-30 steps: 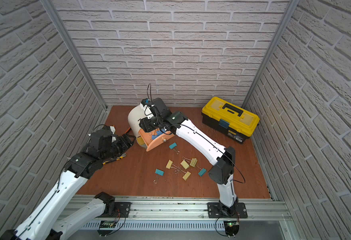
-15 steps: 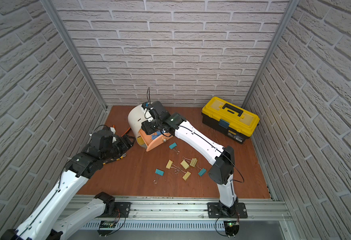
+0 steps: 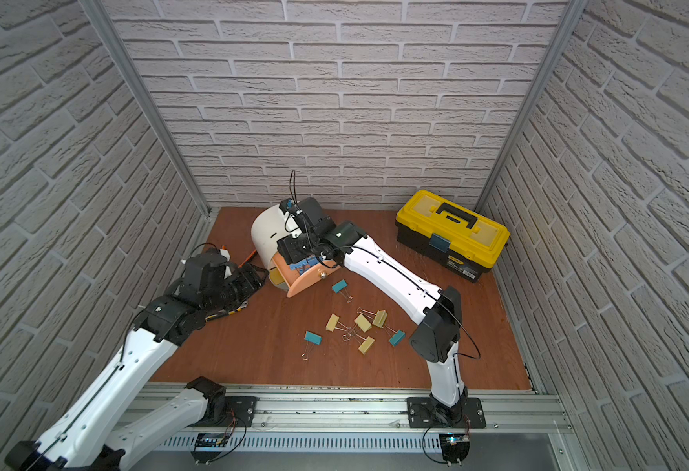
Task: Put the binder clips in the drawer according to color
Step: Place the binder clip in the drawer.
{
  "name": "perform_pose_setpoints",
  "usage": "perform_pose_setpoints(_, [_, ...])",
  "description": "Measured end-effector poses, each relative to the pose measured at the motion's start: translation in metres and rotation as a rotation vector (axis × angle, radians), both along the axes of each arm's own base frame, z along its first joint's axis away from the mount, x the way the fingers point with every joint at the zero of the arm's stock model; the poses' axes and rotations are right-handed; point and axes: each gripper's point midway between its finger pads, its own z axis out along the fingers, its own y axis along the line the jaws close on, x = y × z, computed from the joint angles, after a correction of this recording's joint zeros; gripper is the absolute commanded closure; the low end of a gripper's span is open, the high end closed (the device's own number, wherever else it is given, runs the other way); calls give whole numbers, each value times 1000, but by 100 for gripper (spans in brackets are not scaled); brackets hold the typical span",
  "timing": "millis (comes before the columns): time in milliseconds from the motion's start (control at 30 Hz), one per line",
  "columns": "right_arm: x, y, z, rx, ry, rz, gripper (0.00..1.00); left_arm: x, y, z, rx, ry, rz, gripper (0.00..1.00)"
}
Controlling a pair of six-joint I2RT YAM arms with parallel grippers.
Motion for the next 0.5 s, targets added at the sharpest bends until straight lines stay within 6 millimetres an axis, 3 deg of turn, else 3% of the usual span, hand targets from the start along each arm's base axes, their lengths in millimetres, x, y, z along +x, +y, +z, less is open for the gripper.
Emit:
perform_pose_setpoints(233, [0, -21, 32, 50, -39, -34, 42, 10, -5, 6, 15, 5, -11, 26])
perform_pose_setpoints(367, [-5, -49, 53, 90, -56, -80, 47, 18, -9, 17, 26, -8, -31, 28])
perform_pose_setpoints(500, [-13, -77, 61, 116, -53, -121, 48, 23, -13, 25, 37, -17, -51, 29])
